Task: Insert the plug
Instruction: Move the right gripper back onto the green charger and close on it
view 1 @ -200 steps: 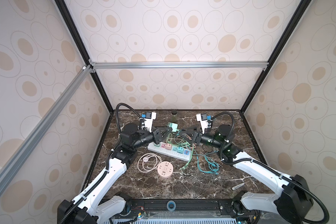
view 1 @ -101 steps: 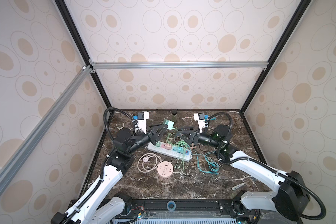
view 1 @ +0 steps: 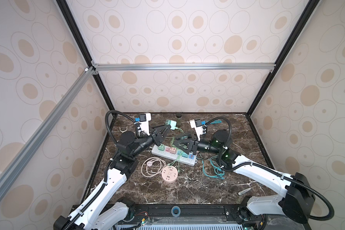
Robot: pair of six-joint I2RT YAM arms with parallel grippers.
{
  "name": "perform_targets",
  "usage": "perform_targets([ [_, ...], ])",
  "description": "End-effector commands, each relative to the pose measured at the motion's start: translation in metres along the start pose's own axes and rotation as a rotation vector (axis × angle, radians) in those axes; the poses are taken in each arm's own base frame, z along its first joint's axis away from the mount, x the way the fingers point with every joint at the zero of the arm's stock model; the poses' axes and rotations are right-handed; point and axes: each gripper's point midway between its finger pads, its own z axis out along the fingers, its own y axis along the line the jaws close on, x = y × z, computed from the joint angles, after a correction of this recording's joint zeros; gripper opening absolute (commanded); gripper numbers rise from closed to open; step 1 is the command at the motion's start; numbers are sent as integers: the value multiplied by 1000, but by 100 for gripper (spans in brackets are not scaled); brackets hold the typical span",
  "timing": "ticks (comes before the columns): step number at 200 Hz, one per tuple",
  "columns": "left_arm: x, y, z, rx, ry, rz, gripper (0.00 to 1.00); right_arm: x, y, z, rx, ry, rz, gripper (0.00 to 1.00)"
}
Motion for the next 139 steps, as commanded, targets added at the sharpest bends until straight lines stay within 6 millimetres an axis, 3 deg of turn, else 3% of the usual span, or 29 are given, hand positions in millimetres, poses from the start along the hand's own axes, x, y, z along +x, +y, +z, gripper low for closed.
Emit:
perform_targets([
  [1, -28, -37, -7, 123, -78, 41, 0, -20, 12, 4, -60, -90, -24, 67],
  [40, -26, -50, -18, 193, -101, 20, 0, -34, 14, 11, -81, -135, -52, 67],
  [139, -12, -56, -30, 253, -93, -7, 0, -62, 33, 13, -149, -224, -115, 65],
])
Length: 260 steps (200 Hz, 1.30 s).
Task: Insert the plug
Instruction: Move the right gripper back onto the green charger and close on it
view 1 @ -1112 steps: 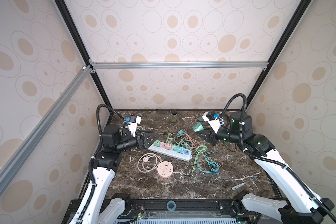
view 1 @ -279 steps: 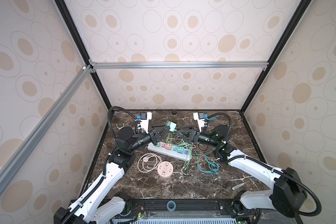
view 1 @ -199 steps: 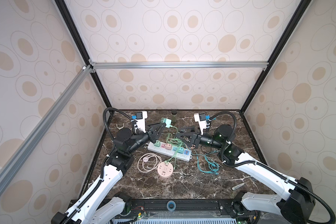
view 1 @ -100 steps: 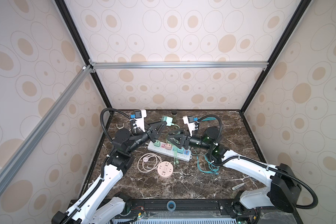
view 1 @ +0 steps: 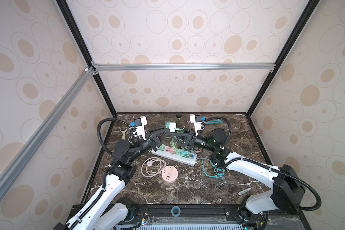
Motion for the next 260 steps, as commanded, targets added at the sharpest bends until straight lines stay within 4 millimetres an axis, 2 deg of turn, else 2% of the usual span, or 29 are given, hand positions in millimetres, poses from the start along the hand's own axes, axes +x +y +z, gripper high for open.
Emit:
perform_targets([
  [1, -8, -23, -5, 83, -23, 18, 0, -27, 25, 4, -73, -68, -64, 65],
  [94, 10, -16, -11, 83, 12, -16, 0, -40, 42, 8, -122, -75, -93, 46],
  [128, 12, -13, -9, 80, 11, -25, 0, -36, 49, 11, -171, -32, -87, 40],
  [182, 8, -10, -7, 66, -1, -12, 0, -26, 51, 9, -181, 19, -74, 32],
  [221, 12, 0, -6, 17, 17, -4, 0, -21, 51, 4, -152, 52, -86, 19],
  [253, 20, 13, -10, -58, 46, 11, 17, -16, 42, 0, -74, 86, -96, 13],
  [260, 21, 16, -12, -77, 49, 17, 24, -14, 39, -2, -49, 96, -101, 13],
])
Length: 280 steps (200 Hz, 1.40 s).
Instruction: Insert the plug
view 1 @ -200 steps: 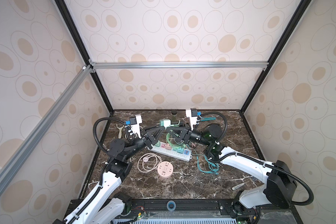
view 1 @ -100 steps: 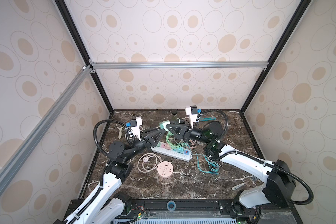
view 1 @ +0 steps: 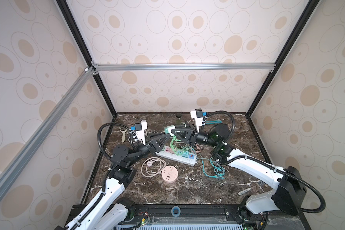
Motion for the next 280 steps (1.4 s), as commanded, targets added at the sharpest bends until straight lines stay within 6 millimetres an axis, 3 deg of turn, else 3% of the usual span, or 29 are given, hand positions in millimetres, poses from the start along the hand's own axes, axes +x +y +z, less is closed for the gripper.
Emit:
perform_targets([
  [1, 4, 23, -2, -125, 15, 31, 24, 1, 19, -5, -6, 43, -53, 13],
  [26, 12, 33, -10, -196, 42, 44, 44, 7, 8, -15, 97, 92, -79, 12],
  [55, 27, 49, -22, -288, 91, 41, 56, 11, 1, -28, 194, 160, -120, 11],
  [88, 45, 77, -39, -441, 129, 9, 58, 22, -9, -42, 298, 257, -161, 11],
  [140, 63, 100, -67, -602, 151, -19, 60, 40, -25, -62, 424, 394, -188, 9],
  [184, 105, 141, -98, -814, 267, -94, 57, 58, -31, -83, 507, 525, -195, 7],
  [241, 133, 158, -115, -884, 304, -169, 54, 110, -37, -110, 568, 705, -171, 6],
  [280, 164, 173, -131, -946, 357, -253, 50, 155, -36, -109, 524, 818, -167, 6],
])
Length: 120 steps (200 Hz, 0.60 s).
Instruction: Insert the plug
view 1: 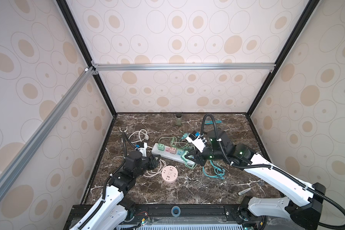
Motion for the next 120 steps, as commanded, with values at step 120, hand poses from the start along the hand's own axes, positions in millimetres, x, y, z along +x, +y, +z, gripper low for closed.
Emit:
perform_targets([
  [120, 67, 35, 32, 8, 142, -121, 49, 55, -8, 85, -12, 170, -17, 5],
])
